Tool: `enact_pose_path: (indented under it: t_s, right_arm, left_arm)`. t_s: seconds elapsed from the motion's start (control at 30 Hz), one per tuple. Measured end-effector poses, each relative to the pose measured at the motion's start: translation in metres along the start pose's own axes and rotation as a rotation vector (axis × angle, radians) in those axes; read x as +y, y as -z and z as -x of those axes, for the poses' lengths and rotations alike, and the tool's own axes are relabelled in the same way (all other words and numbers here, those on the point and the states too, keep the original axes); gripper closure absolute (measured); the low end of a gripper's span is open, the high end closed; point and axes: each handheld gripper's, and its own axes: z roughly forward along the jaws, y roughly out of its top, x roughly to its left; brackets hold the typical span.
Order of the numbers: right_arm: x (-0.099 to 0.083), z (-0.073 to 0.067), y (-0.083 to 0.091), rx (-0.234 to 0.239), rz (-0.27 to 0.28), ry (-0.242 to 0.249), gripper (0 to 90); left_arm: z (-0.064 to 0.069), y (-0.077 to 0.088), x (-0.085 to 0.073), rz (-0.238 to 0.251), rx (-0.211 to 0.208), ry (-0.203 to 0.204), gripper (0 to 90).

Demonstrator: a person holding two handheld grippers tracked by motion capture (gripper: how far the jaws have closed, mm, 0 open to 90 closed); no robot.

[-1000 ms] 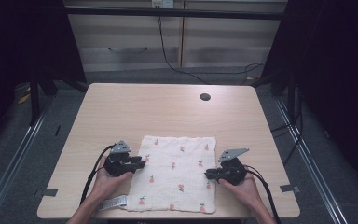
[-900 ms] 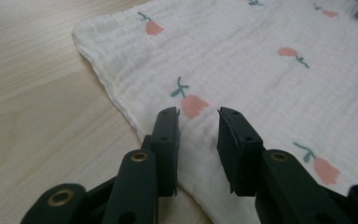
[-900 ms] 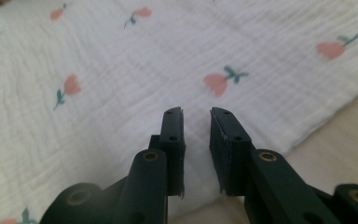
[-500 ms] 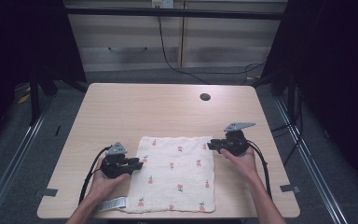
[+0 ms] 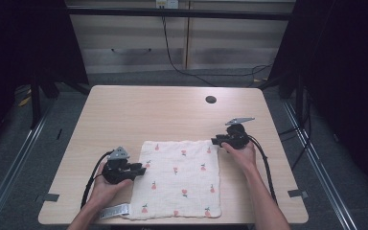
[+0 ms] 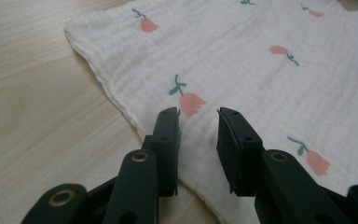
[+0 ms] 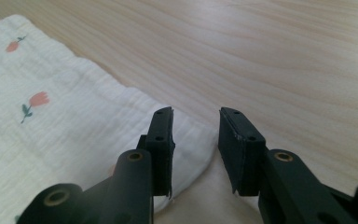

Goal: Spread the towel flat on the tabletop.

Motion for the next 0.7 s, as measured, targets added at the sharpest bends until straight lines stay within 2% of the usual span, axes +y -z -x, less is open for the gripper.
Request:
enact_pose_path:
  t_s: [0.07,0.1,0.17,0.27,0.33,0.4,0.57,0.7]
  right_arm:
    - [-0.0006,0.0031,-0.002,0.008,0.004,-0.015,66.2]
    - [-0.001,0.0037,-0.0035,-0.003,-0.005,-0.009,66.3]
    - [-0.0019,0.0048,-0.0055,0.008,-0.016,-0.013,67.1]
    - [-0.0022,0.0035,-0.0059,0.023,-0.008,0.002,70.0]
    - [-0.002,0.0021,-0.0071,0.022,-0.029,0.013,73.1]
    - [-0.0023,0.0021,-0.0078,0.021,-0.022,0.01,73.6]
    - [-0.003,0.003,-0.009,0.039,-0.024,-0.001,86.6]
    - [-0.0024,0.0014,-0.009,0.064,-0.015,-0.005,88.5]
  left_arm:
    - [0.0002,0.0,0.0001,-0.001,0.002,0.001,68.4]
    - [-0.0001,0.0001,0.0002,-0.001,0.001,0.001,68.3]
    - [-0.0003,0.0003,0.0001,-0.002,0.001,0.004,68.3]
    - [0.0004,0.001,0.0002,-0.008,-0.006,0.012,66.9]
    - [0.001,0.0017,-0.0001,-0.009,-0.002,0.007,65.9]
    - [0.001,0.0021,-0.0004,-0.01,-0.004,0.01,65.7]
    - [0.0015,0.0029,-0.0003,-0.014,-0.005,0.006,64.5]
    - [-0.0012,0.0069,0.0013,0.004,0.002,0.017,62.2]
